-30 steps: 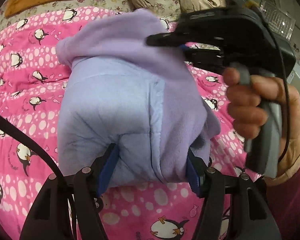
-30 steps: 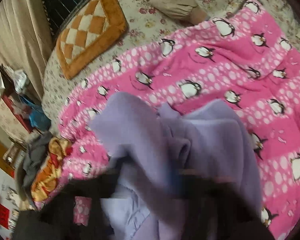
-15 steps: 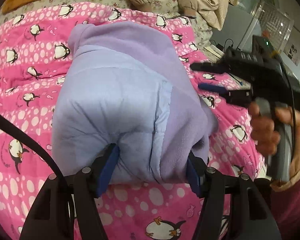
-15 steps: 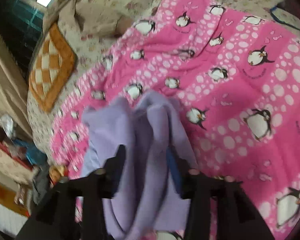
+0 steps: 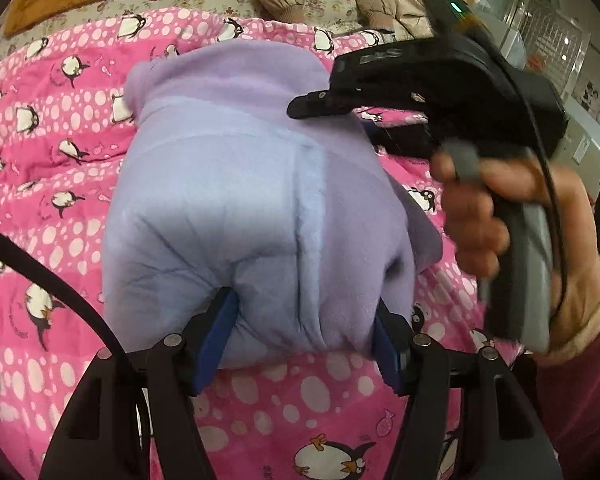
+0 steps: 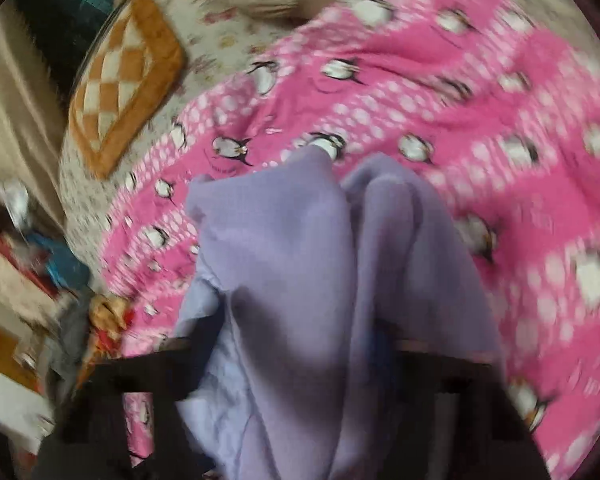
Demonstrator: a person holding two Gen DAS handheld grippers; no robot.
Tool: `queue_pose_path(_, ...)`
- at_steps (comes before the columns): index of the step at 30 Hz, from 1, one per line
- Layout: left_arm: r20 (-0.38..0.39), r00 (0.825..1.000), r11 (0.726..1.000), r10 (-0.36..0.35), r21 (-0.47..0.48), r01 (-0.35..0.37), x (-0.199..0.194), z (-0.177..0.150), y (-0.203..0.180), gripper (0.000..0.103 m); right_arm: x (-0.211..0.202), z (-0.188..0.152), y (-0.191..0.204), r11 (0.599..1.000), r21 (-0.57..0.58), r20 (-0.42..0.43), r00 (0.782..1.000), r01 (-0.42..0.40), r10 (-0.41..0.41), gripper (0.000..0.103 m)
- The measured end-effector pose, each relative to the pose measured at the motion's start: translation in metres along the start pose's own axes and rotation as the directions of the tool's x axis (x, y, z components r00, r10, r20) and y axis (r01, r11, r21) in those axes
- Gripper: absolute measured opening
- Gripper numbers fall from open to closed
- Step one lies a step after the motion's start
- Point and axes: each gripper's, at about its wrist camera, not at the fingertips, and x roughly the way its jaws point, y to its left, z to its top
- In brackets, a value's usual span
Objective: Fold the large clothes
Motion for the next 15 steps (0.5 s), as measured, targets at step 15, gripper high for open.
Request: queue_pose_path(15, 0.04, 0.986, 0.987, 0.163, 0.009, -0.163, -0.005, 0.061, 0.028, 0.033, -0.001, 0.014, -0.088, 0.988, 0.146, 0.027, 0.998, -0.057, 0.054, 0.036)
